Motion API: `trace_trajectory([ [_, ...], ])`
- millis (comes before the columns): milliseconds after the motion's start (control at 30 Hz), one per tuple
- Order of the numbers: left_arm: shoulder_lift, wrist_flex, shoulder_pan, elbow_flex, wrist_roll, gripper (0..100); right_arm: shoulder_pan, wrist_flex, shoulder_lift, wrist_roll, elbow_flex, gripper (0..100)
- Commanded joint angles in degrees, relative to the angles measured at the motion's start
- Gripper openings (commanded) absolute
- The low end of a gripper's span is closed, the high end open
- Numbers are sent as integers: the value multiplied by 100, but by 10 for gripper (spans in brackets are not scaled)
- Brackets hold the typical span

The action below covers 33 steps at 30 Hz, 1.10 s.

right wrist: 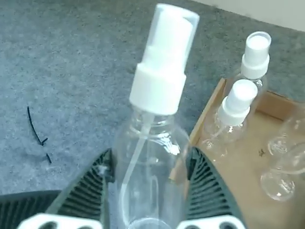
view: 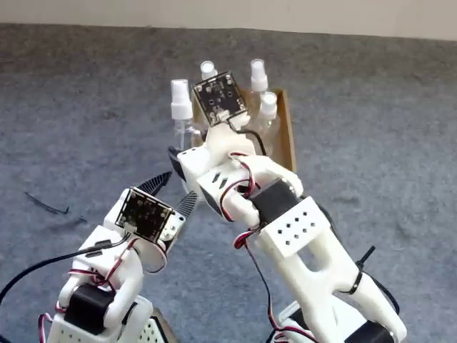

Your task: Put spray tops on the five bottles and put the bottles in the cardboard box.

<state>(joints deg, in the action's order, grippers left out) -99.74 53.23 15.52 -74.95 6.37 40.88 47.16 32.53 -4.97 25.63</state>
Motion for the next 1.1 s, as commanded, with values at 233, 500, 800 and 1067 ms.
trace_trajectory([
  [233, -22, -422, -207, -154, -35, 176, 57, 892, 171, -26, -620, 4],
  [500, -13, -422, -356, -154, -35, 176, 57, 1437, 620, -26, -998, 4],
  [800, -22, -413, -374, -154, -26, 175, -242, 1736, 602, 607, -1033, 4],
  [1067, -84, -413, -1130, -154, -62, 171, -1903, 734, -145, 703, -1007, 4],
])
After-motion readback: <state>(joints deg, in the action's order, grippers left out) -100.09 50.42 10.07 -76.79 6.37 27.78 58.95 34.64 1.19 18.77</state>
